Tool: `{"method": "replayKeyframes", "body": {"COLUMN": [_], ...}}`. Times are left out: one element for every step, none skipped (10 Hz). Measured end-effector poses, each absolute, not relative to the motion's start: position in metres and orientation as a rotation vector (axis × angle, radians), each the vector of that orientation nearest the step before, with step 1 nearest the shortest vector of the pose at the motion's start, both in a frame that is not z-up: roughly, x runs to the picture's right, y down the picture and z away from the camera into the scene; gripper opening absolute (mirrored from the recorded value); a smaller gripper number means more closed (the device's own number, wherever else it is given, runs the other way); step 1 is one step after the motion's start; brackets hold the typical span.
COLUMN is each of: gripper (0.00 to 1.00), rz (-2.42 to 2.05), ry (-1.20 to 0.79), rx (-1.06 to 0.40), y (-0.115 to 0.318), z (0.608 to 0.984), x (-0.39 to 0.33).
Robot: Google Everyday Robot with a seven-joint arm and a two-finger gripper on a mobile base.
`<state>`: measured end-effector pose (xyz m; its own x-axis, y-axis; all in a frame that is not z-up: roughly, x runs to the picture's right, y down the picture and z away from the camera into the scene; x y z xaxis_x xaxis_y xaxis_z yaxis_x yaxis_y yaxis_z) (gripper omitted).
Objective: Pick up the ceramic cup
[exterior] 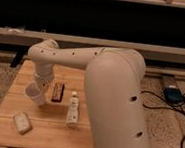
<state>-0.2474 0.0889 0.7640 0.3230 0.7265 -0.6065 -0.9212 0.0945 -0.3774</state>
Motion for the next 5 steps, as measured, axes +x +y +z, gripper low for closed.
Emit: {"method": "replayKeyframes", "body": {"gripper": [0.0,0.0,0.0,0.0,0.0], "rz": [1.251,1.252,1.245,1.242,1.241], "ry": [0.272,0.249,0.219,0.209,0.209], "rx": [-0.81,-0.819,-0.842,-0.849,-0.849], "y": [0.083,0.078,0.072,0.07,0.07], "z": [0.756,0.75,0.743,0.741,0.741], "x": [-0.245,-0.242,-0.239,-0.238,-0.238]}}
